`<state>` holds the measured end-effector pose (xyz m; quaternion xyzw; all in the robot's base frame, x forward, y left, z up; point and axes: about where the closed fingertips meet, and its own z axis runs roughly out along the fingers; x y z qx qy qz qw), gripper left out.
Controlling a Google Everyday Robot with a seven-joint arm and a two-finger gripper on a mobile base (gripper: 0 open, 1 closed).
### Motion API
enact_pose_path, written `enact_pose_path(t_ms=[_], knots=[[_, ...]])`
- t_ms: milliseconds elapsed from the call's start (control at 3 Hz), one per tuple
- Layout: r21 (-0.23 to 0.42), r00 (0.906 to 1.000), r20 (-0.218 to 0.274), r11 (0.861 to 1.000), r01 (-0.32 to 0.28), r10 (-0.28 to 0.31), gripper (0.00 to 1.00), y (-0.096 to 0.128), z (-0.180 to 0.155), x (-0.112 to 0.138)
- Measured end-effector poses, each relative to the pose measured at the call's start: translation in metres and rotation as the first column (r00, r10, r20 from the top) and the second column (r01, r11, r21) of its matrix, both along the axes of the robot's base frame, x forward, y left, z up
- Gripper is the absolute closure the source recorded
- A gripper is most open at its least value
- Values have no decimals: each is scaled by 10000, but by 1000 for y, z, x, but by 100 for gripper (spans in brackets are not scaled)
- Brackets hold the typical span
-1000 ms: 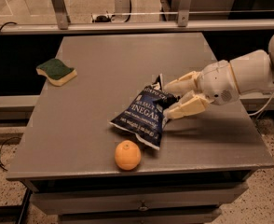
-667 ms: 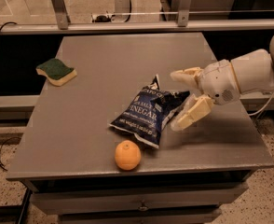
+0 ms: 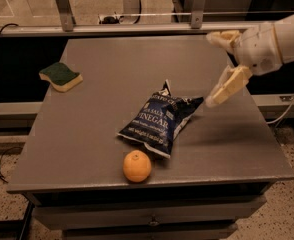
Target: Move blue chip bag near orange
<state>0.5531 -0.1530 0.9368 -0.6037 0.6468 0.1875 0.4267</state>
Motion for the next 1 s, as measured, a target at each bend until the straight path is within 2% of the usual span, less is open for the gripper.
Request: enact_pose_path(t_ms=[333, 667, 1000], knots=[[-123, 9935, 1111, 9995, 275, -260, 0, -26, 41, 36], [58, 9780, 2005, 9983, 575, -575, 0, -39, 85, 44], [63, 9783, 1995, 9984, 562, -563, 0, -38, 85, 43]])
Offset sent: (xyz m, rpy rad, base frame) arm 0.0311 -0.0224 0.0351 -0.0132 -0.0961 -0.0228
